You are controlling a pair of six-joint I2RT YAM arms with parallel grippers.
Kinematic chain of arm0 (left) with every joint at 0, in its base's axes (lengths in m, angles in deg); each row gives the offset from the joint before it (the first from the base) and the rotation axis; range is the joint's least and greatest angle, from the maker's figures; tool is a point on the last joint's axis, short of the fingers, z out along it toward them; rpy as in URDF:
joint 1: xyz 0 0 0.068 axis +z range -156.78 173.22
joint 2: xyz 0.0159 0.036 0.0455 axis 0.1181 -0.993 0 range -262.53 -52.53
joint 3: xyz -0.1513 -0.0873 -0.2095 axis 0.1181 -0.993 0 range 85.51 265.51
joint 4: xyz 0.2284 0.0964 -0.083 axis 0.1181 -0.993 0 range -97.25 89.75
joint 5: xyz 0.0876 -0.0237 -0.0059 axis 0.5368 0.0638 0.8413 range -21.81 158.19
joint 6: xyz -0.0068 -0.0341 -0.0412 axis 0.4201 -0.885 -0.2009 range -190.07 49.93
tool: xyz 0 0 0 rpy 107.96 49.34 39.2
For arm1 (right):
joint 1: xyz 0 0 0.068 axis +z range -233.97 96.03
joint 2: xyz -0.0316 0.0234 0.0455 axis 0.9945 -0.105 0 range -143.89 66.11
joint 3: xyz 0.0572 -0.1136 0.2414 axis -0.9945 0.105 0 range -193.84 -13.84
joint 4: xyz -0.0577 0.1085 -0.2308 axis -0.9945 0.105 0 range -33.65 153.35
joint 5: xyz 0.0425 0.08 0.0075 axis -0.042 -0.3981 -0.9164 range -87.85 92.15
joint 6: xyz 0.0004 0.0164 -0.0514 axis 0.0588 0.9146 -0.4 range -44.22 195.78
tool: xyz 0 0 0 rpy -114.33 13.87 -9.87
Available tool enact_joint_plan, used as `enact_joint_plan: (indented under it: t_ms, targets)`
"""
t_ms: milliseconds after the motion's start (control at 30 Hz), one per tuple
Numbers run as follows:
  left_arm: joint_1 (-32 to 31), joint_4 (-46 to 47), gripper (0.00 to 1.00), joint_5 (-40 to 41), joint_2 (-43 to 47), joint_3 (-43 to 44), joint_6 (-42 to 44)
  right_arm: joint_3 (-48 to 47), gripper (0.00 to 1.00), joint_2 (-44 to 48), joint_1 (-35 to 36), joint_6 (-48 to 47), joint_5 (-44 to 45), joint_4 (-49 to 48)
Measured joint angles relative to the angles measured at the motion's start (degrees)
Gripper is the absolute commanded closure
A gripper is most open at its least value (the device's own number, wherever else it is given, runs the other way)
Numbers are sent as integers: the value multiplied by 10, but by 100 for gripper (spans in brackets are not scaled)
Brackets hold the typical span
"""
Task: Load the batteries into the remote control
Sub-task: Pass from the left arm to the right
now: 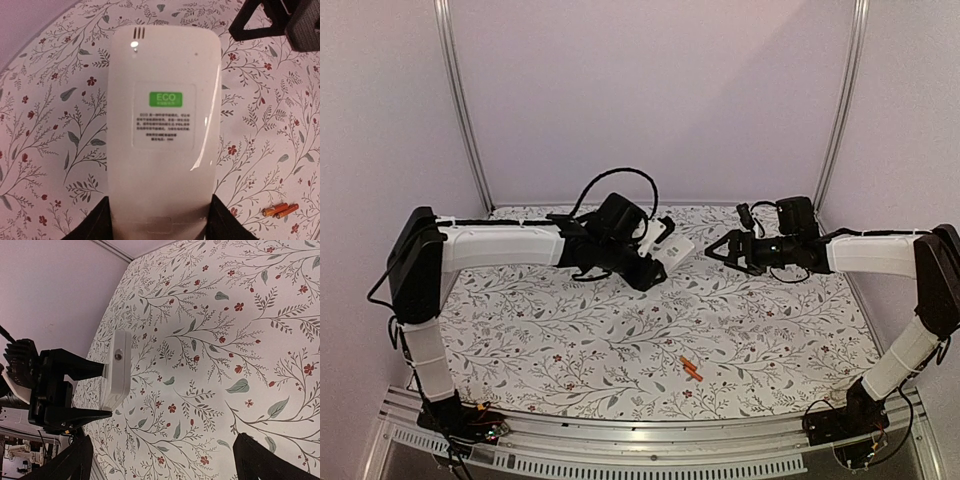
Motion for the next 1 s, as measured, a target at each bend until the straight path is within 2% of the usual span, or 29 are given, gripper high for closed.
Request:
enact_joint_plan:
  t_ms: [500, 1000]
  targets:
    - [-33, 75, 75, 3, 52, -55, 25, 0, 1, 0, 0, 94, -70, -90]
    - [-54, 122, 76, 12, 83, -91, 40, -1, 1, -23, 21, 155, -91, -146]
